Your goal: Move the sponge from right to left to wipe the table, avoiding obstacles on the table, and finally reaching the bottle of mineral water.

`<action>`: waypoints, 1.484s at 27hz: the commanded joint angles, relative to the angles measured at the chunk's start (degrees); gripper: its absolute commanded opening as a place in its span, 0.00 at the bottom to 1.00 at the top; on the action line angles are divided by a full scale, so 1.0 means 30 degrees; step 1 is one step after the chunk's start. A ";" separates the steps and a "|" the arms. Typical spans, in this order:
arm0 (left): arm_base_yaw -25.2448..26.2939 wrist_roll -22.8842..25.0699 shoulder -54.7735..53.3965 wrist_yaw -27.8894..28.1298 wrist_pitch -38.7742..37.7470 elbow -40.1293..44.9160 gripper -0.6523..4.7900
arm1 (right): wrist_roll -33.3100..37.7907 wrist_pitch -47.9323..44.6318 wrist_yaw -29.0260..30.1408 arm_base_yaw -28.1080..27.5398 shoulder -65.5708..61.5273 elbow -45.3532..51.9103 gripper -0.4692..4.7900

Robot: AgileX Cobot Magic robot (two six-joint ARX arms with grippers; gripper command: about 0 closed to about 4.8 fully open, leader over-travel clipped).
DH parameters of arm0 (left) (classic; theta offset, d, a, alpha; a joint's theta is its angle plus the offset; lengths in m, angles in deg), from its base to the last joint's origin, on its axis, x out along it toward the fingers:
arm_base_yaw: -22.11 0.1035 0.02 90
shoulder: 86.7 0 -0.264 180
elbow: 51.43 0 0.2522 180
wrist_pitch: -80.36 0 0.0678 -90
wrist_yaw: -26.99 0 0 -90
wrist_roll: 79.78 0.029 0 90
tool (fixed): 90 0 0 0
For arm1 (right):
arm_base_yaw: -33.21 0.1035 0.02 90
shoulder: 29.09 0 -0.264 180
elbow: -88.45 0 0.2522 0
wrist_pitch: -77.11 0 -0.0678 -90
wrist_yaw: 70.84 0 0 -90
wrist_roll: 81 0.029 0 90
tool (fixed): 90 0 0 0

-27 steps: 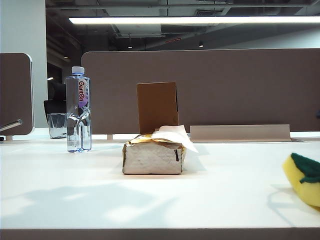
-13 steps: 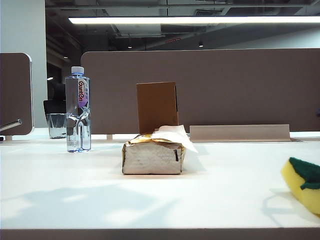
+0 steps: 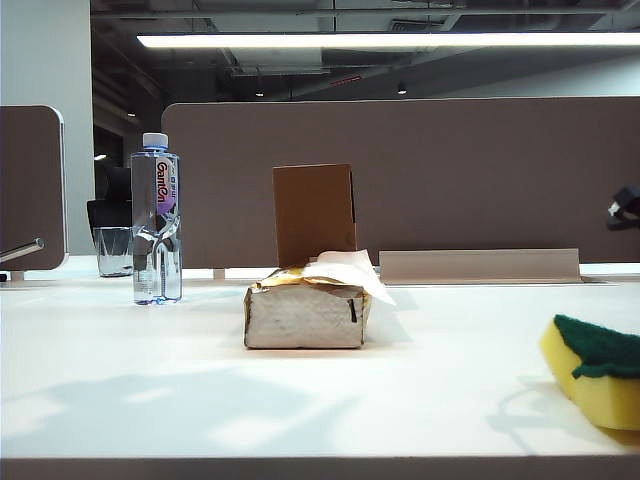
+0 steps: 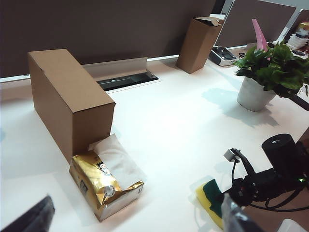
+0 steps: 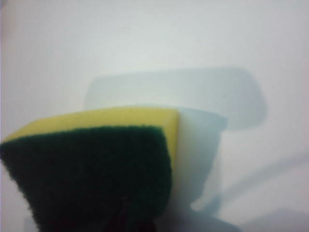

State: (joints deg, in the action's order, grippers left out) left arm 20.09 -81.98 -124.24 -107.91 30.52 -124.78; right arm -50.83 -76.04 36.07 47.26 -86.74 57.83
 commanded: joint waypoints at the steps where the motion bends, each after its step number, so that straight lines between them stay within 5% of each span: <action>1: -0.0022 0.0029 0.0022 -0.0277 0.0109 -0.0117 0.95 | 0.0466 0.1180 -0.0270 0.0517 -0.0452 0.0044 0.07; 25: -0.0736 0.0022 0.0503 -0.0976 -0.0036 -0.0117 0.95 | 0.3410 -0.2659 -0.1683 0.8400 -1.0520 -0.6462 0.07; 40: -0.1341 0.0022 0.0612 -0.0976 -0.0066 -0.0117 0.95 | 0.4444 -0.4211 -0.1297 0.9566 -1.2378 -0.7890 0.07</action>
State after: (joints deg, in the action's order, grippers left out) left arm 16.07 -81.96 -122.49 -110.47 29.87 -124.78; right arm -37.69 -91.85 31.06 75.56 -122.63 33.61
